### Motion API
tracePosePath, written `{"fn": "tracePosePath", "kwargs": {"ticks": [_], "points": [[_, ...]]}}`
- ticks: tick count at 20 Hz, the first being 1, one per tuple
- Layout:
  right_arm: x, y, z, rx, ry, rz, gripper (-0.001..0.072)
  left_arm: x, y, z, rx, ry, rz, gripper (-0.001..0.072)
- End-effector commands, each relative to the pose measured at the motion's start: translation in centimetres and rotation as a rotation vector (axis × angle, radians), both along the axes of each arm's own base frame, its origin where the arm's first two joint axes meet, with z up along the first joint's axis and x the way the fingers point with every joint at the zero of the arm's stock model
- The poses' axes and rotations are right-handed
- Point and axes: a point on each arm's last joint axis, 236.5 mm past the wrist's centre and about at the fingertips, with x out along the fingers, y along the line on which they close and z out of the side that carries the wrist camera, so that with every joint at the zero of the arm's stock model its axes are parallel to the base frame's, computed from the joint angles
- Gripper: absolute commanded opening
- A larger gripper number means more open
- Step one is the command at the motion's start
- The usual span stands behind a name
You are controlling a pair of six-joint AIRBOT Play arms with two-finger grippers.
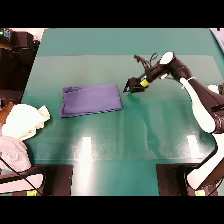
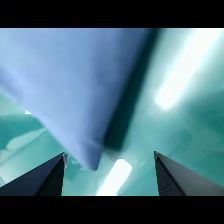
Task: Fold the shirts.
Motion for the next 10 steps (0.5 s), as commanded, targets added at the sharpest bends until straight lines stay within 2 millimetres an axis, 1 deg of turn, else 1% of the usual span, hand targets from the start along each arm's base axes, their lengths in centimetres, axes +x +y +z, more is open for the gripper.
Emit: {"fn": "tracePosePath", "kwargs": {"ticks": [1, 3, 5, 10], "points": [[-0.5, 1.9, -2.7, 0.092, 0.087, -0.140, 0.0636, 0.5, -0.1, 0.2, -0.002, -0.021, -0.002, 0.0024], [-0.4, 4.0, -3.6, 0.117, 0.064, -0.177, 0.0636, 0.6, -0.1, 0.2, -0.003, -0.026, -0.001, 0.0024], [-0.3, 6.3, -3.6, 0.153, 0.031, -0.186, 0.0636, 0.6, -0.1, 0.2, -0.003, -0.026, -0.001, 0.0024], [-1.3, 12.2, -3.7, 0.233, 0.071, -0.119, 0.0628, 0.6, -0.1, 0.2, -0.002, -0.025, -0.001, 0.0024]]}}
